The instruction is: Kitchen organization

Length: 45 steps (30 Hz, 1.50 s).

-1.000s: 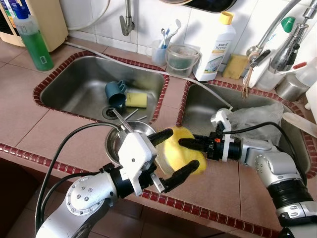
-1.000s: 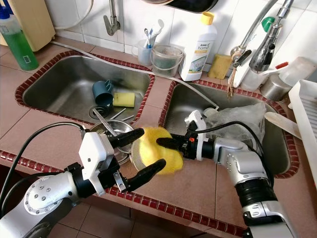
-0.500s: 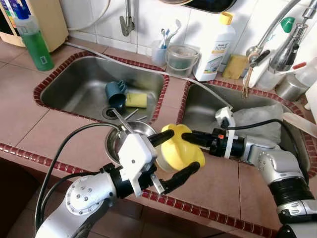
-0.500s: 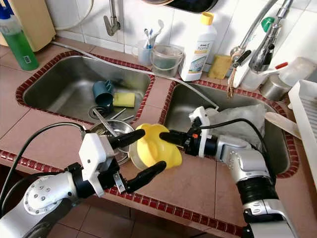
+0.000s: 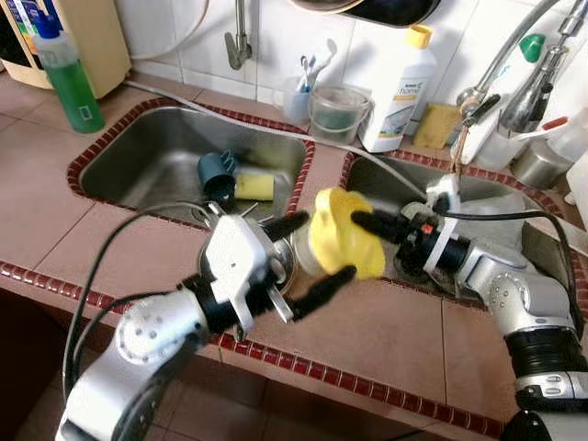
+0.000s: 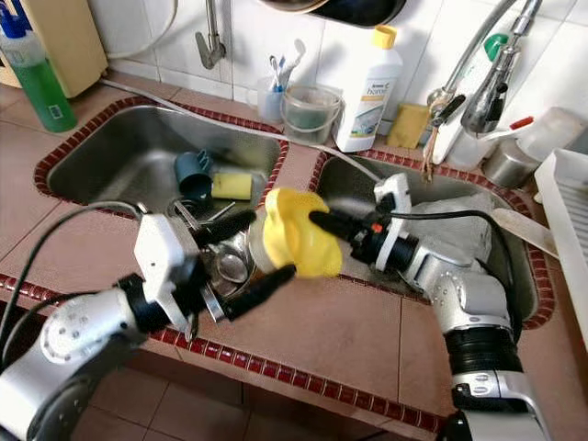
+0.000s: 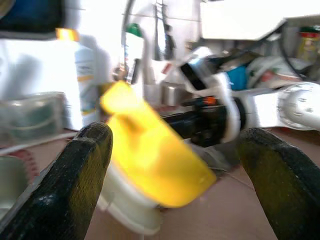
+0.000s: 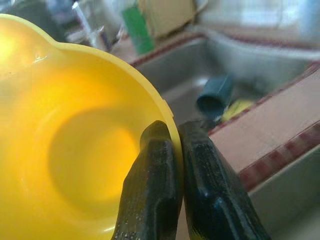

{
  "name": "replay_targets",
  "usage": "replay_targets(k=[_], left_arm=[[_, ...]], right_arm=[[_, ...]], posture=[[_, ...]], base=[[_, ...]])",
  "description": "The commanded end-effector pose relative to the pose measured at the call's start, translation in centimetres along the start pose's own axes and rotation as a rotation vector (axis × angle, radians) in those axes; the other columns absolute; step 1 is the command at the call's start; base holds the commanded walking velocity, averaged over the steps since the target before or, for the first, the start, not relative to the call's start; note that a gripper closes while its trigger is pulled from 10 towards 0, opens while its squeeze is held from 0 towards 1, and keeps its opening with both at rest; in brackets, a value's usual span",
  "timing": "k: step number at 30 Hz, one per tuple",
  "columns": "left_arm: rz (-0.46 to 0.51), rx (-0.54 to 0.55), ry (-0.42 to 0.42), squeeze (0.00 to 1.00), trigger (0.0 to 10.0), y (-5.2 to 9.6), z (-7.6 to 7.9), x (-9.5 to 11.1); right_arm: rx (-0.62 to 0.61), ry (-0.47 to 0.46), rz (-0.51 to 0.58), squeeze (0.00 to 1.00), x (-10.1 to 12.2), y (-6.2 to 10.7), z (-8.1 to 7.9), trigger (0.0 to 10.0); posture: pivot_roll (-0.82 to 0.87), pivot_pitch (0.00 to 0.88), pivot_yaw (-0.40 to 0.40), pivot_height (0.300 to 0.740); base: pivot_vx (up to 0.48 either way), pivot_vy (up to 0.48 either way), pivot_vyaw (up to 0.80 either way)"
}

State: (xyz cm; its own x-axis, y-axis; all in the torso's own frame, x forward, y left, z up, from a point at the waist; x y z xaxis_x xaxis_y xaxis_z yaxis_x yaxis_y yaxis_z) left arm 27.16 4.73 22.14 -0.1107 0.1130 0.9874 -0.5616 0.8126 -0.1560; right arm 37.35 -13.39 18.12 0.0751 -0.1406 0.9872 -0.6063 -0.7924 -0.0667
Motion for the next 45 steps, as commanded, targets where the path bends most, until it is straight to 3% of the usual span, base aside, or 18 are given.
replay_targets(k=[1, 6, 7, 9, 12, 20, 23, 24, 28, 31, 33, 36, 38, 45], left_arm=[[0.017, 0.03, -0.011, 0.0, 10.0, -0.1, -0.9, 0.4], [0.016, 0.162, -0.079, 0.0, 10.0, -1.0, -4.3, 0.4], [0.016, 0.162, -0.079, 0.0, 10.0, -1.0, -4.3, 0.4], [0.01, 0.239, -0.083, 0.0, 10.0, -1.7, -6.4, 0.1], [-0.05, 0.376, -0.092, 0.0, 10.0, -2.0, -9.1, -1.2], [0.012, 0.507, -0.091, 0.0, 10.0, -2.9, -12.1, -0.6], [0.031, 0.542, -0.094, 0.0, 10.0, -2.7, -13.0, -0.6], [0.044, 0.576, -0.05, 0.0, 10.0, -2.0, -13.7, -0.9], [0.073, 0.614, 0.01, 0.0, 10.0, -1.2, -14.4, -1.4], [0.122, 0.618, 0.002, 0.0, 10.0, -0.2, -13.8, -1.9], [0.15, 0.636, 0.029, 0.0, 10.0, 0.4, -13.5, -2.4], [0.142, 0.651, 0.004, 0.0, 10.0, 0.8, -13.3, -2.8], [0.119, 0.684, -0.003, 0.0, 10.0, 1.5, -13.7, -3.6], [0.095, 0.692, -0.008, 0.0, 10.0, 2.3, -13.8, -4.6]], right_arm=[[-0.039, 0.054, 0.076, 0.0, 2.1, 0.2, 0.4, 10.0], [-0.163, 0.155, 0.224, 0.0, 5.4, 0.0, 1.0, 10.0], [-0.163, 0.155, 0.224, 0.0, 5.4, 0.0, 1.0, 10.0], [-0.227, 0.231, 0.287, 0.0, 6.7, -0.1, 0.6, 10.0], [-0.292, 0.327, 0.296, 0.0, 6.8, -0.2, 0.3, 10.0], [-0.519, 0.452, 0.407, 0.0, 7.8, 0.9, -0.1, 10.0], [-0.612, 0.507, 0.446, 0.0, 8.2, 1.6, -0.5, 10.0], [-0.647, 0.574, 0.449, 0.0, 8.0, 1.9, -1.2, 10.0], [-0.687, 0.654, 0.426, 0.0, 6.8, 2.3, -2.2, 10.0], [-0.84, 0.584, 0.436, 0.0, 4.8, 4.0, -2.1, 10.0], [-0.9, 0.549, 0.418, 0.21, 3.5, 4.5, -1.9, 10.0], [-0.923, 0.531, 0.396, 0.19, 2.5, 4.6, -2.0, 10.0], [-0.931, 0.542, 0.377, 0.0, 2.0, 4.6, -2.1, 10.0], [-1.021, 0.503, 0.314, 0.0, 0.0, 5.6, -1.3, 10.0]], posture=[[0.06, 0.04, -0.077, 0.74], [0.06, 0.015, -0.06, 0.74], [0.06, 0.015, -0.06, 0.74], [0.06, 0.0, -0.051, 0.74], [0.06, 0.0, -0.045, 0.74], [0.06, 0.0, -0.039, 0.74], [0.06, 0.0, -0.033, 0.74], [0.05, 0.0, -0.026, 0.74], [0.04, 0.0, -0.019, 0.74], [0.02, 0.0, -0.01, 0.74], [0.01, 0.0, -0.006, 0.74], [0.01, 0.0, -0.004, 0.74], [0.0, 0.0, 0.001, 0.74], [0.01, 0.0, 0.003, 0.74]], base=[[0.0, 0.0, 0.0], [0.0, 0.0, 0.0], [0.0, 0.0, 0.0], [0.0, 0.0, 0.0], [0.0, 0.0, 0.0], [0.0, 0.0, 0.0], [0.0, 0.0, 0.0], [0.0, 0.0, 0.0], [0.0, 0.0, 0.0], [0.0, 0.0, 0.0], [0.0, 0.0, 0.0], [0.0, 0.0, 0.0], [0.0, 0.0, 0.0], [0.0, 0.0, 0.0]])
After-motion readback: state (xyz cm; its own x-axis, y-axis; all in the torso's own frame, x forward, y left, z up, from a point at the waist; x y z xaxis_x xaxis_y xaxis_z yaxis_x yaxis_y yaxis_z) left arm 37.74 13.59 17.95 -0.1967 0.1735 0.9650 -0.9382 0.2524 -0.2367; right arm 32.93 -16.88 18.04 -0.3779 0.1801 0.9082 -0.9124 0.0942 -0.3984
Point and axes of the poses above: a point about 5 cm out from each wrist's last joint towards the gripper, its own y axis pointing back from the gripper into the wrist, its own x axis along the axis of the wrist's last joint, z = x × y, the point moved 6 cm from there along -y, pointing out of the wrist towards the gripper, and after that the axes turned 7 degrees about y, right-handed, at the moved point
